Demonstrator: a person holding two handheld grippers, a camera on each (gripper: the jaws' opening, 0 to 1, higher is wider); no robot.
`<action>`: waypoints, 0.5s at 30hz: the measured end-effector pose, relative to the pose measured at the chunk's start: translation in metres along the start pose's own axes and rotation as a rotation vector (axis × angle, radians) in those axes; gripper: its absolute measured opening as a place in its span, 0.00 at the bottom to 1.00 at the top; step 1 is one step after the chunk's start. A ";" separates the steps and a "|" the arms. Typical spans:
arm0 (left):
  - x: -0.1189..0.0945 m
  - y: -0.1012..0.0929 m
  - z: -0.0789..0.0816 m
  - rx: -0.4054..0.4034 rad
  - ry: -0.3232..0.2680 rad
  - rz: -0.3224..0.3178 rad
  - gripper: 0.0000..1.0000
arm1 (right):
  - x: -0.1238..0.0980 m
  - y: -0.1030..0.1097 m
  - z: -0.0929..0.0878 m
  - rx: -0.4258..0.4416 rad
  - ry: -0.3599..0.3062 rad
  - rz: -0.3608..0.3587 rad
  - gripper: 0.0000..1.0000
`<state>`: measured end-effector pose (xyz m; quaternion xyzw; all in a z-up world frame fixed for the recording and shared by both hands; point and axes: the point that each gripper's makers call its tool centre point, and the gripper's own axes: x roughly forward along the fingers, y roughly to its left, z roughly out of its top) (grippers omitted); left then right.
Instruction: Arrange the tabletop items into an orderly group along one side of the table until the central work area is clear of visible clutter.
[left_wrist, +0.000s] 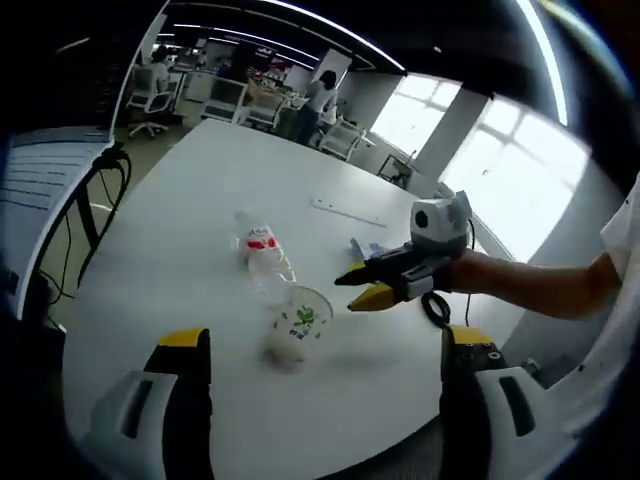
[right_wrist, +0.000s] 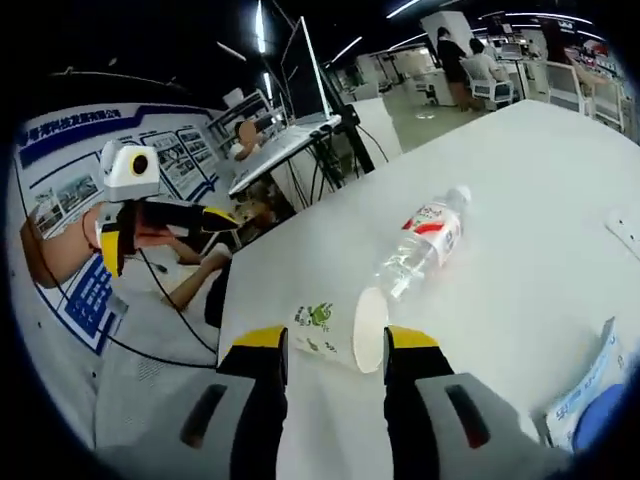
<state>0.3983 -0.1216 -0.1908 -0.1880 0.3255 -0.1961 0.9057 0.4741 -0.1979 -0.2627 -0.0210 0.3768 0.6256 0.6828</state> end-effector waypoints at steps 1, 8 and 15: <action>0.000 0.000 0.000 -0.001 0.000 0.001 0.99 | 0.003 0.000 0.000 0.003 0.002 0.013 0.34; 0.002 0.001 -0.003 -0.014 -0.001 0.002 0.98 | 0.014 0.000 -0.007 0.008 0.042 0.069 0.29; 0.003 0.003 -0.003 -0.023 -0.004 0.005 0.98 | 0.018 -0.003 -0.008 0.029 0.052 0.107 0.20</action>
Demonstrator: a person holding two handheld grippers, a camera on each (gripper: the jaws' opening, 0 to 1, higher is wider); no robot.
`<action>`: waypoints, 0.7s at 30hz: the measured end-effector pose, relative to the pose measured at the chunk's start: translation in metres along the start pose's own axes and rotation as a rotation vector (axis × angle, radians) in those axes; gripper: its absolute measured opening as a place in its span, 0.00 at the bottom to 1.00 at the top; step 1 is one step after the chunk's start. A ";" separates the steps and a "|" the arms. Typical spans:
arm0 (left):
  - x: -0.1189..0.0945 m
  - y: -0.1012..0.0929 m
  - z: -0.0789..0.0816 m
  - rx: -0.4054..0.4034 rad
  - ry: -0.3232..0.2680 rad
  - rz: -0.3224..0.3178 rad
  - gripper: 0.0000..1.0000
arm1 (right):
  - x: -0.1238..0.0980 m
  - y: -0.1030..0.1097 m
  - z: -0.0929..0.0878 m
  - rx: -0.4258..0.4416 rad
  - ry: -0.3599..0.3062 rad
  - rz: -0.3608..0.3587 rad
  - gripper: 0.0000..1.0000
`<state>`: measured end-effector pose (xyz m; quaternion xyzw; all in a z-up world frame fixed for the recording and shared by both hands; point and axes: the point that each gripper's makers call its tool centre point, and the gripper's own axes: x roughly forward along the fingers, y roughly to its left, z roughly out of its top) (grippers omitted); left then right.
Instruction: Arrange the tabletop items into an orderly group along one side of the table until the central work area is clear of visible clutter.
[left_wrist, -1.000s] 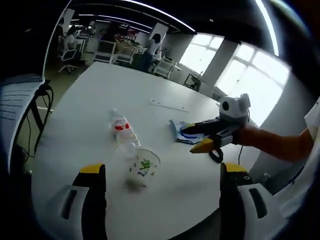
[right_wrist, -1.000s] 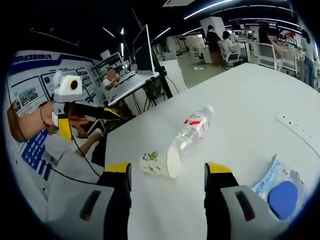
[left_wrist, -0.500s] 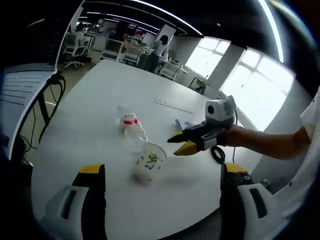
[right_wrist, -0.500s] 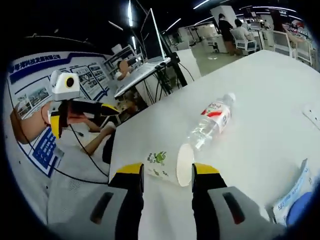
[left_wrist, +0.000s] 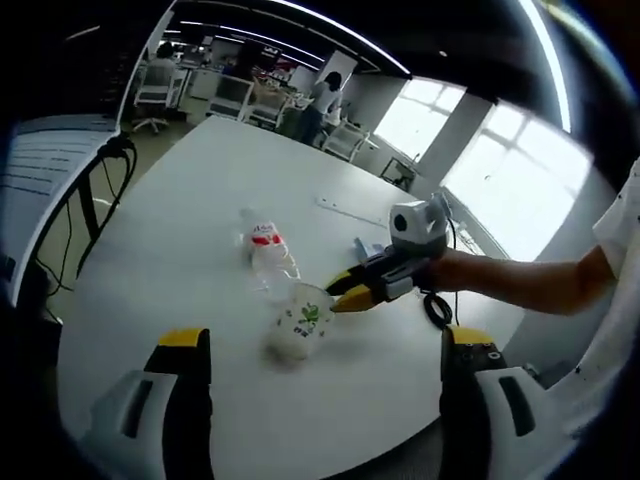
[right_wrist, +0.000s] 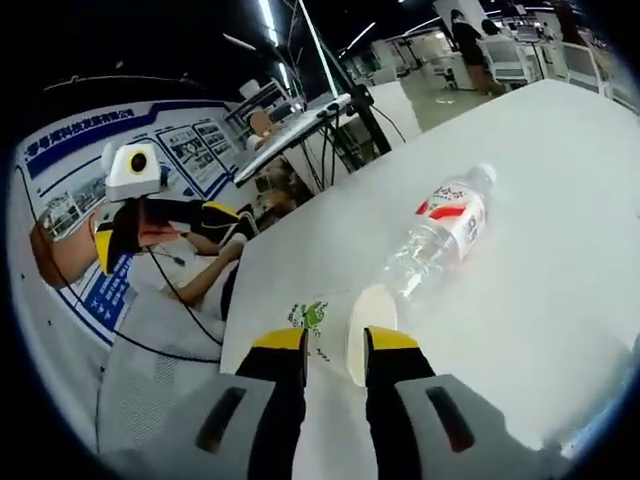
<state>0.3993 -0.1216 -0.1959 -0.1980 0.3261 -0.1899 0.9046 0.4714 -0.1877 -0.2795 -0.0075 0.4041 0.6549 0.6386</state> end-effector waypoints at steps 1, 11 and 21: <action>0.000 0.000 0.000 0.000 0.000 0.001 0.98 | 0.000 0.001 0.000 0.001 0.002 0.004 0.18; 0.006 0.001 0.000 -0.003 0.007 -0.001 0.98 | -0.003 0.007 -0.002 -0.005 0.014 0.037 0.04; 0.010 -0.006 0.004 0.004 0.004 -0.017 0.97 | -0.010 0.028 -0.004 -0.049 0.030 0.101 0.00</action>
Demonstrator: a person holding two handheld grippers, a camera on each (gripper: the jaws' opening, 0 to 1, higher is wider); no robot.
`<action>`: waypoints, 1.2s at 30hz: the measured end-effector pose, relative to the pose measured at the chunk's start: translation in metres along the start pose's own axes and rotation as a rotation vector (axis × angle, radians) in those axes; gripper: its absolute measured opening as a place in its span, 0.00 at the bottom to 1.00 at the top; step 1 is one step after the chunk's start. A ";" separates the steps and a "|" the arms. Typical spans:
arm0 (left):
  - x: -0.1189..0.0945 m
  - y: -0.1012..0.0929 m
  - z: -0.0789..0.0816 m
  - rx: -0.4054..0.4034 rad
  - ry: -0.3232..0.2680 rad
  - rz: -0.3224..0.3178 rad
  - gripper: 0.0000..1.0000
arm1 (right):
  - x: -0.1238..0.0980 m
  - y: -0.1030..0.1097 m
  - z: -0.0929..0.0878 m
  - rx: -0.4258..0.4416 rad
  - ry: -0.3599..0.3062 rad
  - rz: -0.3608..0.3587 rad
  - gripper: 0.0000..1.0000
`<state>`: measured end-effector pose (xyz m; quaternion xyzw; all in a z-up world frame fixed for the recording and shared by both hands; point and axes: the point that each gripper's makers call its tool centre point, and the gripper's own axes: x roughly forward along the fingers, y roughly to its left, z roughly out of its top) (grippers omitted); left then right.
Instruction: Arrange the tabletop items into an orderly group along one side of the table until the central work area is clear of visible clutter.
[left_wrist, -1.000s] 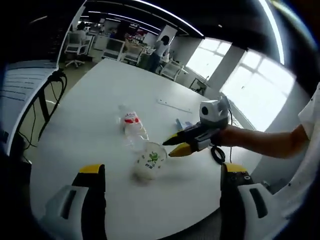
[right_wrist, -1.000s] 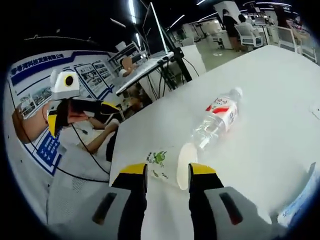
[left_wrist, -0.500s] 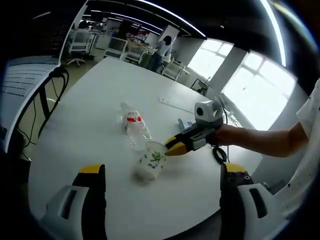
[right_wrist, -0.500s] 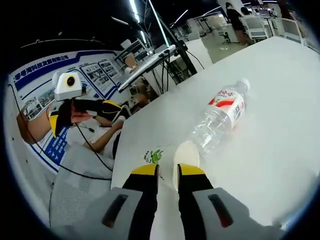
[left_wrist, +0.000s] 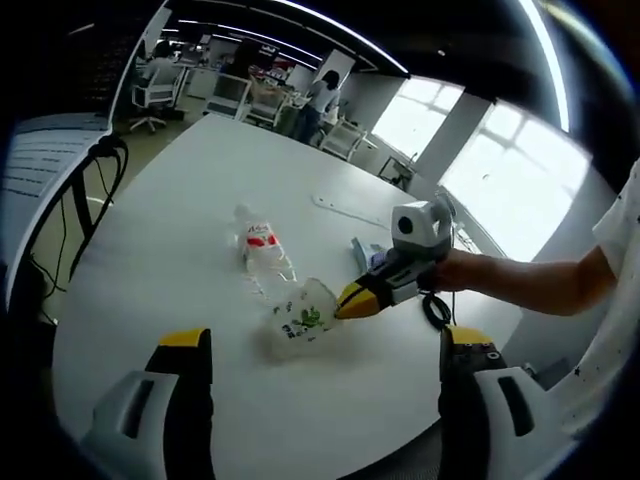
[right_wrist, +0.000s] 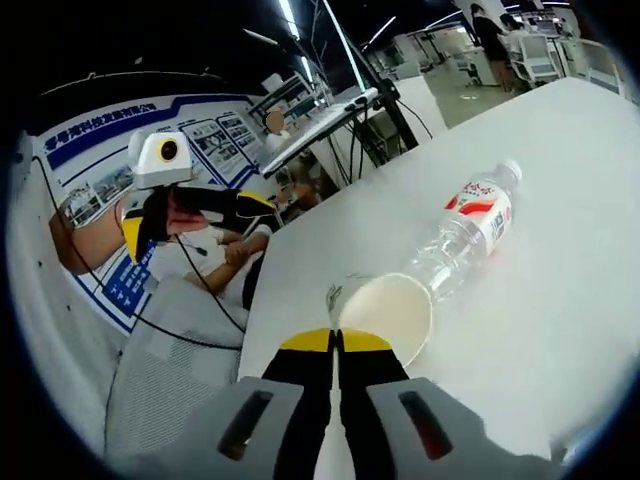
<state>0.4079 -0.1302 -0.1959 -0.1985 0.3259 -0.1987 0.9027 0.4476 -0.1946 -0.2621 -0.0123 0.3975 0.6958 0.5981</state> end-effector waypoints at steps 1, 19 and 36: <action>0.000 -0.001 0.000 0.004 0.001 0.000 0.97 | -0.001 0.001 -0.001 -0.019 0.005 -0.004 0.00; 0.008 -0.016 0.004 0.021 -0.017 -0.049 0.97 | -0.049 0.019 0.008 -0.057 -0.065 -0.085 0.00; 0.017 -0.027 0.011 0.035 -0.033 -0.092 0.96 | -0.123 -0.019 0.024 -0.191 0.056 -0.331 0.00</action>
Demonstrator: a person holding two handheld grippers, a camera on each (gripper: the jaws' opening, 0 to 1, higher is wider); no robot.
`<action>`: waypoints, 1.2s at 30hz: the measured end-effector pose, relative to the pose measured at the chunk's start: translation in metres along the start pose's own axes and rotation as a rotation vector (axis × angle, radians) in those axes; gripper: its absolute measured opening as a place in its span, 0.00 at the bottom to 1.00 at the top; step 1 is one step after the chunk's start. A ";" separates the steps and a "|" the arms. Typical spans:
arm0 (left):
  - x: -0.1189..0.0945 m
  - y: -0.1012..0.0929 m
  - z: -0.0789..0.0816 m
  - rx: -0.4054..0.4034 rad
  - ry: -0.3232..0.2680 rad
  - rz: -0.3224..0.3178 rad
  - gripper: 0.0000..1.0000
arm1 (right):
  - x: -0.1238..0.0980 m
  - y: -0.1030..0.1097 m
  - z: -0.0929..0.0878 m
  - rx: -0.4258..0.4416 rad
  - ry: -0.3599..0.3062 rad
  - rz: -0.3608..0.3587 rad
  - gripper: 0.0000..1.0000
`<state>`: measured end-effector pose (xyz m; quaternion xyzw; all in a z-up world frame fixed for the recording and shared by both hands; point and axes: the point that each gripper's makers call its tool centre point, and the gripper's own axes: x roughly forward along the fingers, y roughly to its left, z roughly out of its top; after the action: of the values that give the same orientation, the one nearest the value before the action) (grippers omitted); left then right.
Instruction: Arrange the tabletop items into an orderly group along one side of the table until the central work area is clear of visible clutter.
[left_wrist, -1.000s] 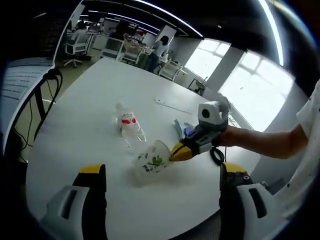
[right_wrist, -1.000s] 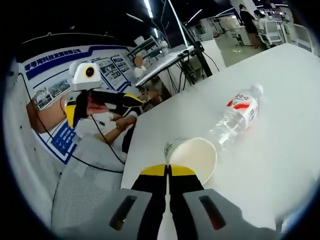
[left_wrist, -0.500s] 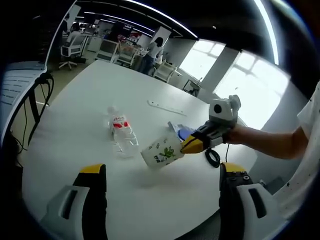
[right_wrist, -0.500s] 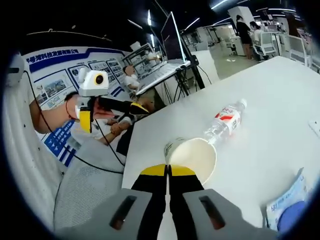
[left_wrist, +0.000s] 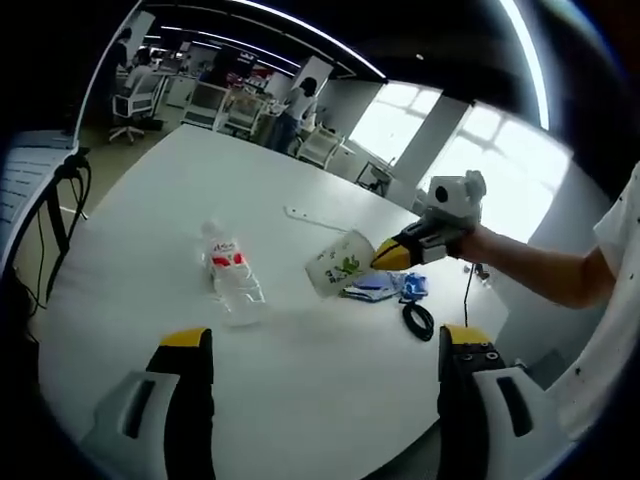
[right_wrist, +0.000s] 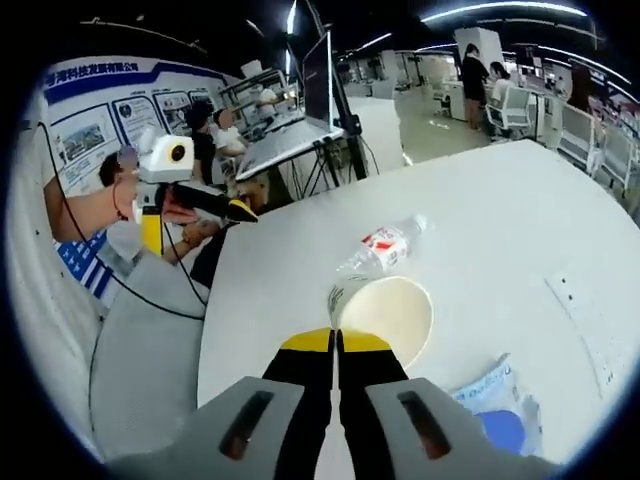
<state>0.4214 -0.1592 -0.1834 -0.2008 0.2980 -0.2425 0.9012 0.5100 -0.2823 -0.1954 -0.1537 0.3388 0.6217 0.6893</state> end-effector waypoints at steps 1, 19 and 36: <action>0.000 0.001 0.000 0.000 0.000 -0.001 0.96 | -0.001 -0.002 0.000 -0.007 0.007 -0.006 0.00; -0.002 0.007 -0.006 -0.012 -0.003 -0.005 0.96 | -0.004 -0.061 -0.013 -0.363 0.350 -0.103 0.00; 0.000 0.005 -0.013 -0.033 -0.001 0.001 0.96 | 0.011 -0.085 -0.050 -0.594 0.568 -0.064 0.00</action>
<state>0.4143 -0.1579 -0.1955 -0.2157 0.3014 -0.2371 0.8980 0.5776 -0.3212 -0.2568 -0.5218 0.3166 0.6036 0.5129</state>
